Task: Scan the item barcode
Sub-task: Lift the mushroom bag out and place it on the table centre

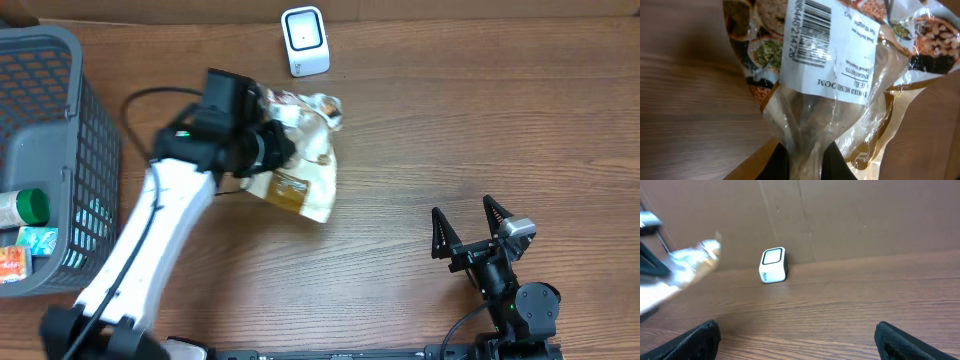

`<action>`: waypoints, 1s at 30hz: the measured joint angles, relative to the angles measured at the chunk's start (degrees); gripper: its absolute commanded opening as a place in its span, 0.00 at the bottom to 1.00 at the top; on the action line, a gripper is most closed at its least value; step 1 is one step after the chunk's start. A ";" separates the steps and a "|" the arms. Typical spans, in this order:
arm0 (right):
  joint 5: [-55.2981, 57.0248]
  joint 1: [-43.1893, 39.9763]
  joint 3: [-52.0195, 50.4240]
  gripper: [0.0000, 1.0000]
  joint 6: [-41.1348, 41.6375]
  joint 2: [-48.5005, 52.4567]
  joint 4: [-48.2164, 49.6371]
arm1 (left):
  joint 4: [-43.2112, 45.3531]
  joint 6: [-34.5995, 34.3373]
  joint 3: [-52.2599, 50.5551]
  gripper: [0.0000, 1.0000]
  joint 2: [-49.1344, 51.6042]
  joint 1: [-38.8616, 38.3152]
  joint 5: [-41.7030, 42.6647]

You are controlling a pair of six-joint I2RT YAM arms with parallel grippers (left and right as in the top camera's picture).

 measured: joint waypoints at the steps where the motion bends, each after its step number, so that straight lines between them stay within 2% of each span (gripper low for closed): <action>1: 0.02 0.02 -0.02 1.00 0.00 0.00 -0.02 | 1.07 -2.25 -0.37 0.04 1.22 -1.07 -0.59; 5: 0.00 0.00 -0.02 1.00 -0.02 0.00 -0.02 | 3.02 -12.92 -0.70 0.04 6.78 -5.53 -4.52; 9: 0.00 0.00 -0.02 1.00 0.00 0.00 -0.07 | 5.75 -20.17 -0.98 0.06 12.22 -8.57 -7.43; 10: 0.00 0.00 -0.02 1.00 -0.02 0.00 -0.02 | 6.49 -21.11 -1.01 0.14 13.35 -9.01 -7.78; 11: 0.00 0.00 -0.02 1.00 0.00 0.00 -0.07 | 7.26 -22.10 -1.03 0.32 14.58 -9.46 -8.17; 12: 0.00 0.00 -0.02 1.00 -0.02 0.00 -0.02 | 7.56 -22.77 -1.03 0.41 15.43 -9.70 -8.39; 15: 0.02 0.00 -0.02 1.00 -0.02 0.00 -0.02 | 8.74 -23.56 -1.20 0.83 16.74 -10.10 -8.87; 16: 0.02 0.00 -0.02 1.00 0.00 0.00 -0.04 | 9.25 -23.52 -1.20 0.87 16.76 -10.10 -9.11; 23: 0.00 0.00 -0.02 1.00 0.00 0.00 -0.04 | 5.75 -18.99 1.70 0.87 16.31 -10.08 -9.90; 30: 0.00 0.00 -0.02 1.00 0.00 0.00 -0.04 | -5.40 -5.81 15.98 0.89 6.45 -8.26 -14.14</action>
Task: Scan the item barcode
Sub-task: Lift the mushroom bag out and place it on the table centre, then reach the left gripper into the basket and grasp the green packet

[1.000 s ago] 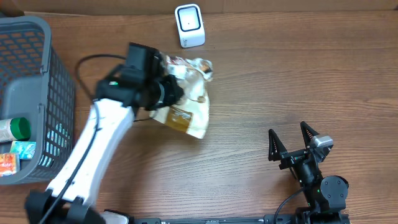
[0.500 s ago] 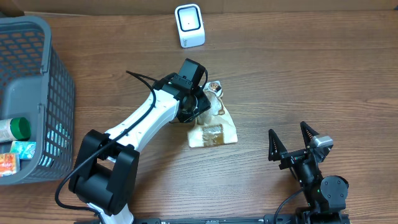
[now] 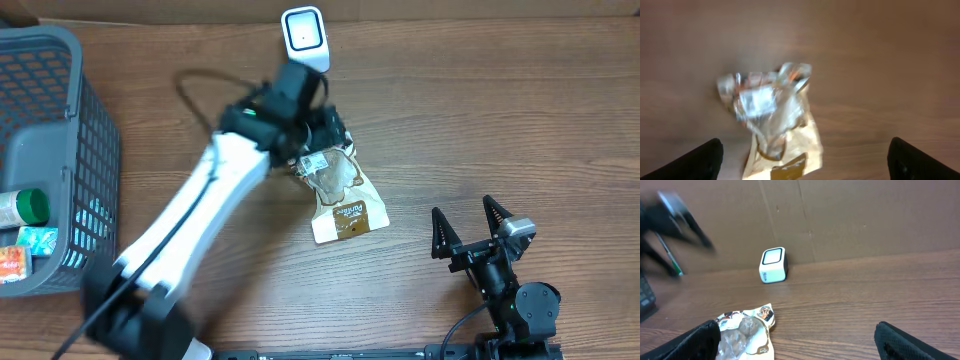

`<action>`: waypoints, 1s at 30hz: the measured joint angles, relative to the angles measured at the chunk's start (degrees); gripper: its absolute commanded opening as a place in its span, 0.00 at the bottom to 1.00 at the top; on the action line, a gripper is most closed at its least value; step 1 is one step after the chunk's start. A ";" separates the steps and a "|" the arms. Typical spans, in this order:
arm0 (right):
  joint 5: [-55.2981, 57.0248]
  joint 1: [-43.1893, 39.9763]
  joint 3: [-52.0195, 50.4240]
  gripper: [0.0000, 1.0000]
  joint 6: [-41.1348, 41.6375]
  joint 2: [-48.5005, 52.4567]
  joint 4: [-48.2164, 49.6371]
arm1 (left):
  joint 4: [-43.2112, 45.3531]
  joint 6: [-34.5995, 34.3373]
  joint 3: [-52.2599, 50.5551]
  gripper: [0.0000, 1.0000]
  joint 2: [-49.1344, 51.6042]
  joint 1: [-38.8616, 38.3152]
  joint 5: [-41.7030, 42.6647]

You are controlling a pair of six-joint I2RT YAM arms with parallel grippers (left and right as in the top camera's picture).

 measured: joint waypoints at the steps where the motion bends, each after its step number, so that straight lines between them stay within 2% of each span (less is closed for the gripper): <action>1: 0.02 0.00 0.00 1.00 0.00 0.00 -0.02 | -1.70 2.34 2.89 0.89 -2.32 0.85 -0.46; 5: 0.02 0.00 0.00 1.00 0.00 0.00 0.00 | -7.89 7.74 12.44 0.89 -10.73 5.95 -1.81; 8: 0.00 0.00 0.02 1.00 -0.02 0.00 0.02 | -11.91 9.57 16.96 0.89 -16.87 12.87 -3.61; 15: 0.00 0.00 0.00 1.00 0.02 0.00 -0.02 | -19.74 10.29 18.29 0.88 -26.18 35.98 -10.86; 20: 0.00 0.00 0.00 1.00 0.00 0.00 0.02 | -21.84 10.29 17.75 0.87 -26.05 50.77 -13.11; 23: 0.00 0.00 0.00 1.00 0.02 0.00 0.00 | -22.77 10.10 15.76 0.87 -24.81 56.50 -13.53; 30: 0.02 0.00 0.00 1.00 0.00 0.00 0.02 | -22.73 9.25 12.28 0.83 -16.06 61.75 -13.92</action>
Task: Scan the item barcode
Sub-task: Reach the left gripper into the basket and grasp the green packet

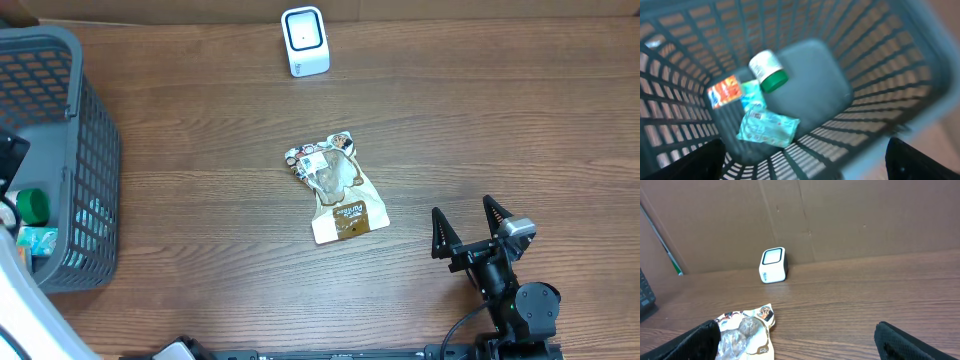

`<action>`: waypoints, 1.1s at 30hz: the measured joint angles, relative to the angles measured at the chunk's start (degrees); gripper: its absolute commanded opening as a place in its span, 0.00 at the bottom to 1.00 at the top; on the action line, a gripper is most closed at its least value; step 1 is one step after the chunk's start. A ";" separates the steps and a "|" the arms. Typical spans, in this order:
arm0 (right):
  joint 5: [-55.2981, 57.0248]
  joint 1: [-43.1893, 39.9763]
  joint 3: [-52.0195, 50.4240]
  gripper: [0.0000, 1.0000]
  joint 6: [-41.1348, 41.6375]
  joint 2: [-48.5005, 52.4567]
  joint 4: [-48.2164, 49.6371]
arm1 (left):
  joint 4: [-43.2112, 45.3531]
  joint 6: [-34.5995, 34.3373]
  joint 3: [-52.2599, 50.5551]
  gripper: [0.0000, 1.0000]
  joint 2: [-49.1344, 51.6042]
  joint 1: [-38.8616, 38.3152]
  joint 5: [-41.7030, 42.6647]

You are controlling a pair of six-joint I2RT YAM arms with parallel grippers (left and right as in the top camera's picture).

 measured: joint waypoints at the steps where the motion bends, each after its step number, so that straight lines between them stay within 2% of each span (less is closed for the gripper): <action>1: -0.02 0.00 0.00 1.00 0.00 0.00 -0.04 | -0.76 0.00 -0.04 0.82 1.64 0.74 0.00; 6: 0.00 0.02 0.00 1.00 -0.02 0.00 -0.02 | -3.98 -0.04 -0.42 0.76 9.44 5.62 0.09; 14: -0.02 0.00 0.00 1.00 -0.02 0.00 0.00 | -5.05 0.11 -2.80 0.72 14.86 9.84 1.53; 23: -0.02 0.00 0.00 1.00 0.00 0.00 -0.04 | 7.74 4.74 -21.20 0.70 15.15 10.97 1.95; 33: -0.02 0.00 0.00 1.00 -0.02 0.00 -0.02 | 18.73 10.86 -31.85 0.68 15.19 10.95 3.67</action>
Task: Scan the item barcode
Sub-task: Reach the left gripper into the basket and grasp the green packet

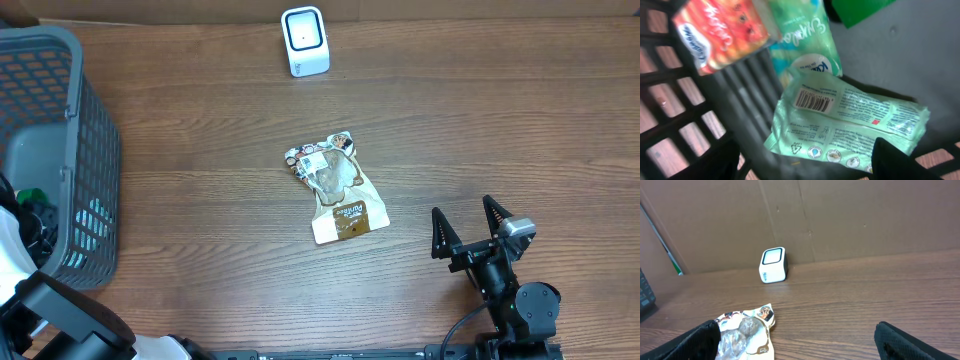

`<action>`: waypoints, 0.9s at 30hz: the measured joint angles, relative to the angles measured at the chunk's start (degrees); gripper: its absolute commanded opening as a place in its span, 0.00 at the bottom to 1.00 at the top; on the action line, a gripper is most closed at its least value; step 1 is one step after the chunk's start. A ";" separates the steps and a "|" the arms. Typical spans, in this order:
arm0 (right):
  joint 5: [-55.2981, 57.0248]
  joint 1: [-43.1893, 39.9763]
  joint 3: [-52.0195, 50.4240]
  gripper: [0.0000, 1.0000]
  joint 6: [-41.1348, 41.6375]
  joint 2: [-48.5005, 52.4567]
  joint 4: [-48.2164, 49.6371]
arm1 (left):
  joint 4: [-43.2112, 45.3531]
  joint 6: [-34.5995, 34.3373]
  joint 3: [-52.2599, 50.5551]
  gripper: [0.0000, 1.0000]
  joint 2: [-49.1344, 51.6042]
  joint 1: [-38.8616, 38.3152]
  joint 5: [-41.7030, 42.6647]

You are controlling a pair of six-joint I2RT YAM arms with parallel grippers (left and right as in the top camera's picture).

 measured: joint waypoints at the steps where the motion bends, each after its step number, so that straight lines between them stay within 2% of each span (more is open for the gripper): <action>1: 0.02 0.00 0.00 1.00 0.02 0.00 -0.02 | 0.81 0.39 -0.85 0.69 0.00 -0.02 0.28; 13: 0.00 0.00 0.02 1.00 0.00 0.00 -0.02 | 13.46 3.85 -10.47 0.70 0.04 -0.15 4.90; 23: 0.02 0.02 0.00 1.00 0.00 0.00 0.00 | 20.06 5.25 -14.84 0.71 -0.46 -0.52 7.13; 25: 0.00 0.00 0.00 1.00 0.02 0.00 0.02 | 21.64 5.27 -15.91 0.69 -0.90 -0.52 7.34; 27: 0.02 0.00 0.00 1.00 0.02 0.00 0.00 | 22.86 5.27 -16.90 0.61 -1.33 -0.52 7.61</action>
